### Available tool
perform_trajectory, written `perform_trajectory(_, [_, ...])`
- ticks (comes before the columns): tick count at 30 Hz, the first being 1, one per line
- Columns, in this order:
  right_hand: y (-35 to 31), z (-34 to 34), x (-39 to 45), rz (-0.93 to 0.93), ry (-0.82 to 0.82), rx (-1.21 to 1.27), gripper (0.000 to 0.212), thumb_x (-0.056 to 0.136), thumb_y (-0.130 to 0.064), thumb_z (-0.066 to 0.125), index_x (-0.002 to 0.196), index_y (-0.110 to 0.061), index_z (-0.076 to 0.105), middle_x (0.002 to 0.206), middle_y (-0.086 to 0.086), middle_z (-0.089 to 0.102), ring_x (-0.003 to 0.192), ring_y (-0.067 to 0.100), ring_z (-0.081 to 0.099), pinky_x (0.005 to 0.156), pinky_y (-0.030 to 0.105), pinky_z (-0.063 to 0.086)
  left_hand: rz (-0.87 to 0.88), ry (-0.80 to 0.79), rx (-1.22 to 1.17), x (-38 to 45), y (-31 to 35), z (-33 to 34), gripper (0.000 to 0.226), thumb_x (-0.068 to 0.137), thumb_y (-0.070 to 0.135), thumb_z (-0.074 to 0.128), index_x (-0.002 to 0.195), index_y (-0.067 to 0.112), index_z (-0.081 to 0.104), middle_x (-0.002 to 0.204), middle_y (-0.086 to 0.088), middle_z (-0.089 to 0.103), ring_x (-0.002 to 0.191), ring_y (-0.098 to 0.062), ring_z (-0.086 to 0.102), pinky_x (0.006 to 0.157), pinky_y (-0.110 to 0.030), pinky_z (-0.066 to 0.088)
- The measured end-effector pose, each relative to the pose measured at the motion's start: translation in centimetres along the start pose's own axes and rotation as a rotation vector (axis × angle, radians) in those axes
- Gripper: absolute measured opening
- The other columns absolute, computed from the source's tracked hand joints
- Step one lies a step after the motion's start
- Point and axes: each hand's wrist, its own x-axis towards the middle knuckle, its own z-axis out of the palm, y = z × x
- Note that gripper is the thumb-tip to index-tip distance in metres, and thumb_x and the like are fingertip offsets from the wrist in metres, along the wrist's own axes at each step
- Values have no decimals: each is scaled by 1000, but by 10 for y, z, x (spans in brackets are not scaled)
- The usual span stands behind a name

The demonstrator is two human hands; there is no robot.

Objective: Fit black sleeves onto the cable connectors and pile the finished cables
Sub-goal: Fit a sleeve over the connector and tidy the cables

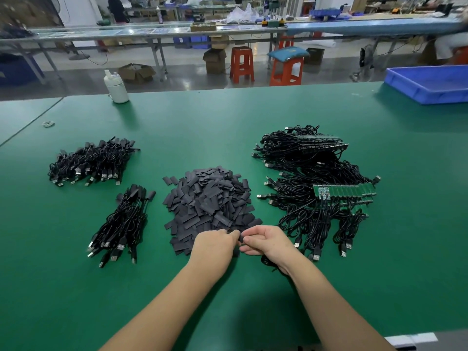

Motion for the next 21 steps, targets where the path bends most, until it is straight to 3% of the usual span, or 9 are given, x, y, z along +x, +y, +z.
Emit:
perform_trajectory(5, [-2,2,-1,4,-7,-23,10,92,-2,67,100,-7,70,88,13,77,81,21,75,77,28,61,-1,1,-3,-2,-1,-3,14,96,29,50,111,28,48,95,4,59,90,-21,64,58,-31,34])
perform_trajectory(8, [-5,1,-1,10,-11,-35,12,92,-4,68,102,-9,70,89,13,77,82,23,75,77,28,60,1,64,-76,0,-4,1,50,95,29,55,141,32,37,114,5,62,104,-19,62,67,-32,42])
perform_trajectory(10, [-7,1,-1,12,-4,-10,13,92,-6,68,104,-9,70,89,14,77,82,23,75,76,29,60,-66,129,-309,-1,-2,-1,69,94,31,59,152,35,22,121,9,62,105,-15,61,76,-30,47])
perform_trajectory(12, [-12,2,-1,-7,15,75,14,91,-6,68,106,-7,69,92,17,76,82,22,74,74,29,59,-188,167,-777,-4,3,-5,76,92,28,65,152,39,21,115,16,61,98,-3,63,83,-22,50])
perform_trajectory(14, [-22,4,-3,-42,11,230,19,90,-4,68,109,-4,68,99,19,75,85,23,74,72,28,59,-291,142,-1230,-7,9,-9,65,93,25,66,147,37,32,119,17,61,97,13,61,81,-6,46])
perform_trajectory(15, [-28,6,-4,-62,0,344,25,87,-3,70,112,-1,66,102,20,75,87,24,74,72,28,59,-300,94,-1366,-9,12,-10,51,95,27,63,140,35,42,122,15,63,99,14,60,83,-4,45])
perform_trajectory(16, [-35,8,-6,-78,-6,476,32,83,-4,71,113,1,64,103,22,74,87,26,74,72,30,60,-280,31,-1453,-10,16,-13,33,97,30,59,130,32,54,121,12,67,102,10,62,88,-8,47])
perform_trajectory(18, [-48,14,-7,-101,1,717,40,77,-3,72,114,3,60,103,25,73,86,28,74,72,33,61,-214,-62,-1629,-14,25,-16,22,100,27,55,118,20,66,105,3,74,98,-11,68,95,-26,51])
perform_trajectory(21, [-62,24,-6,-127,25,889,33,82,1,67,113,3,57,102,26,72,87,29,74,74,36,61,-256,-19,-1783,-15,30,-18,23,95,11,62,118,12,62,75,-4,67,77,-19,63,81,-38,57])
